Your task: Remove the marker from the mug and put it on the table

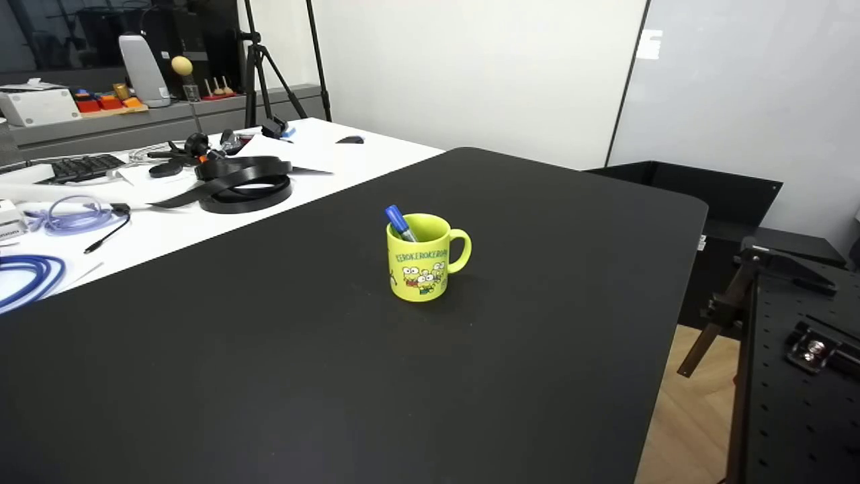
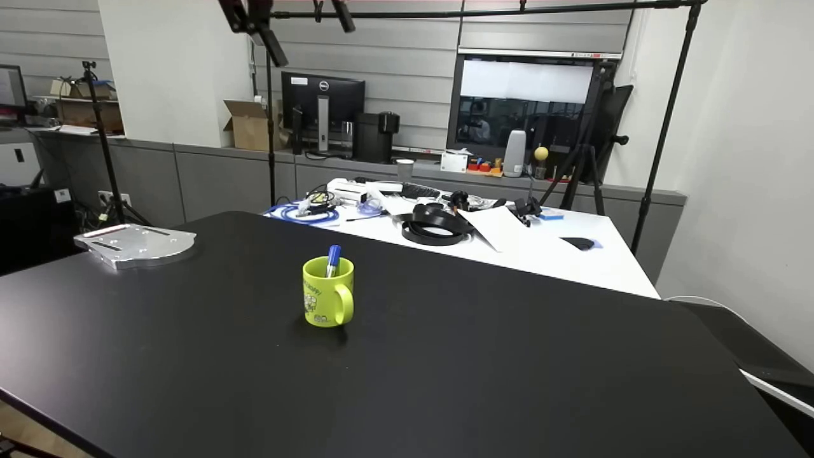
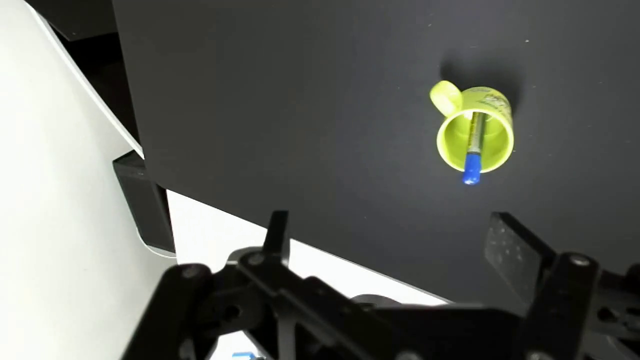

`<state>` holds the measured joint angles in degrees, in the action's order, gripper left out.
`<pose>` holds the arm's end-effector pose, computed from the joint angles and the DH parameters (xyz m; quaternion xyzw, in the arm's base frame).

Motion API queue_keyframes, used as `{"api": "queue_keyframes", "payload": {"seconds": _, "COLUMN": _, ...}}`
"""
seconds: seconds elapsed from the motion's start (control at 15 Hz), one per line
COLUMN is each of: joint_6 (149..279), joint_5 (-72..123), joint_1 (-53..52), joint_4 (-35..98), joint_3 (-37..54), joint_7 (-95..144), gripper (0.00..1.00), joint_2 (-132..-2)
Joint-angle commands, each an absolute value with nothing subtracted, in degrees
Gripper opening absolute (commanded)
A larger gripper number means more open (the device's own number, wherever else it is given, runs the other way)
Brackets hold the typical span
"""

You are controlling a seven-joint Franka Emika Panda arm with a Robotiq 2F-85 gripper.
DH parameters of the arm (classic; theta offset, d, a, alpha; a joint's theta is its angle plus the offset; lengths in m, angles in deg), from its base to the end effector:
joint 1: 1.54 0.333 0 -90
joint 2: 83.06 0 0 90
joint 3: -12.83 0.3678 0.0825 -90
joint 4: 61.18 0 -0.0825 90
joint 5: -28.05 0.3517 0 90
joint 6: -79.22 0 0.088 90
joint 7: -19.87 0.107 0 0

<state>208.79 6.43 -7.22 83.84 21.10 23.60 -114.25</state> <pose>0.3504 0.0147 0.5448 0.9686 0.0842 0.1371 0.1896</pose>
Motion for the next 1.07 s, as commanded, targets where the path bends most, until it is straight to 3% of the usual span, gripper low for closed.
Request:
{"api": "queue_keyframes", "payload": {"seconds": 0.0, "joint_6": 217.3, "joint_5": 1.6, "joint_1": -10.5, "joint_4": 83.8, "joint_3": 18.5, "joint_7": 26.9, "gripper": 1.0, "joint_2": -106.7}}
{"api": "queue_keyframes", "payload": {"seconds": 0.47, "joint_6": 217.2, "joint_5": 3.9, "joint_1": -8.7, "joint_4": 84.4, "joint_3": 17.2, "joint_7": 24.6, "gripper": 1.0, "joint_2": -106.4}}
{"api": "queue_keyframes", "payload": {"seconds": 1.0, "joint_6": 226.8, "joint_5": 10.6, "joint_1": -7.2, "joint_4": 77.0, "joint_3": 15.0, "joint_7": 23.6, "gripper": 1.0, "joint_2": -85.3}}
